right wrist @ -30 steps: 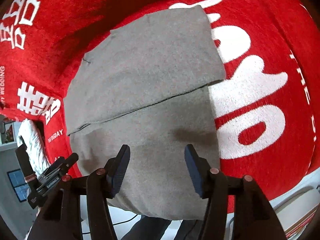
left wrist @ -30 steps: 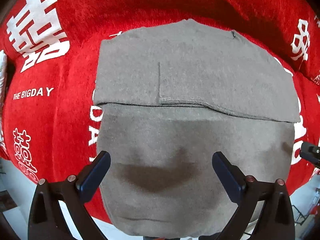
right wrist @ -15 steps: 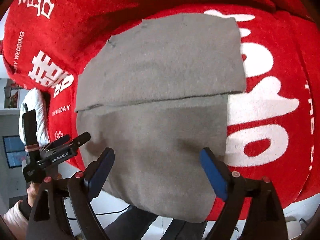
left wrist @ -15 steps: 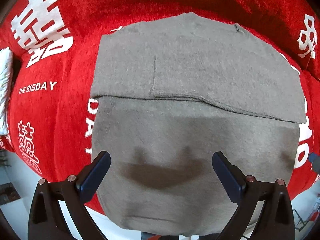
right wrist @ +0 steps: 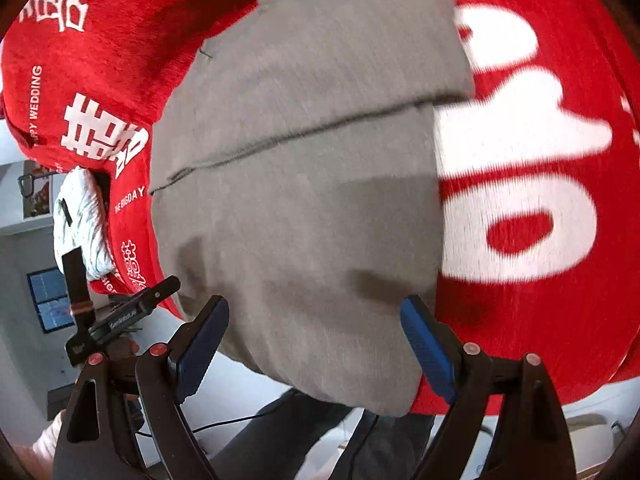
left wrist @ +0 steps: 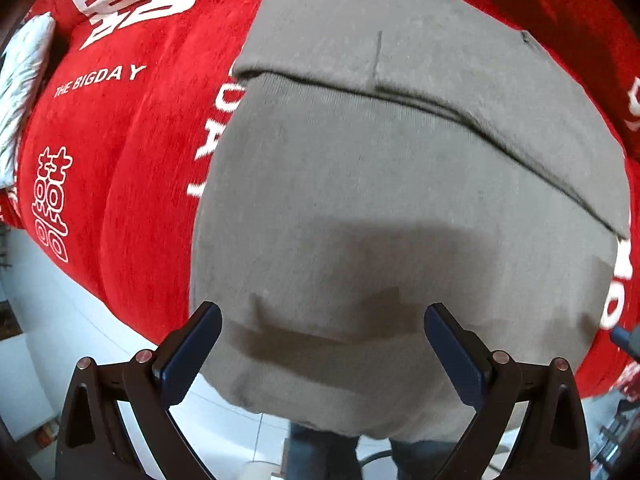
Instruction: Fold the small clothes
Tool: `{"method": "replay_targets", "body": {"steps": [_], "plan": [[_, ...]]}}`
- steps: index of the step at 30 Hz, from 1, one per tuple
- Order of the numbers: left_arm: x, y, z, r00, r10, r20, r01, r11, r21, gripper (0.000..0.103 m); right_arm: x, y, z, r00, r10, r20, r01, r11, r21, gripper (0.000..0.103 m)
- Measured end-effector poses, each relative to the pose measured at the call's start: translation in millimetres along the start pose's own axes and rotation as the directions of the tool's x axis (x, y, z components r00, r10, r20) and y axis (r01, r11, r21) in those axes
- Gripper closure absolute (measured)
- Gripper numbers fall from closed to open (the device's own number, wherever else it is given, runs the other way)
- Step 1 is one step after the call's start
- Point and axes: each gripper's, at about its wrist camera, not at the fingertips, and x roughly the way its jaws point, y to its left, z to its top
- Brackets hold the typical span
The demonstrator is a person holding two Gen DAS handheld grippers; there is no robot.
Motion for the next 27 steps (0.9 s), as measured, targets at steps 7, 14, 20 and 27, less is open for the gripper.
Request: {"method": "replay_targets", "body": {"steps": [7,14,20,27], "plan": [[10.0,32.5,-30.5,1.000,-0.022,-0.005,0.023,0.998,0.057,0.001,19.2,-14.4,-35.3,1.000,0.020,-0.023,-0.019,0.998,0.052,0.013],[32.4,71.1,-67.1,0.996,-0.087,-0.031,0.088,0.994,0.063,0.001,46.2,-29.5,-90.1,0.999,0.018,-0.046,-0.013,0.994,0.107,0.013],[65.0,88.1,-101.9,0.988,-0.134,-0.082,0.140,0.988,0.061,0.001,75.9,-52.5,-131.3,0.996,-0.042,-0.075,0.052,0.989,0.141,0.013],[97.8,82.8,-130.3,0.964,-0.234,-0.122,0.237,0.972,0.004,0.001,112.7,-76.7,-142.9,0.999,0.009,-0.048,0.000,0.983,0.184,0.013]]}}
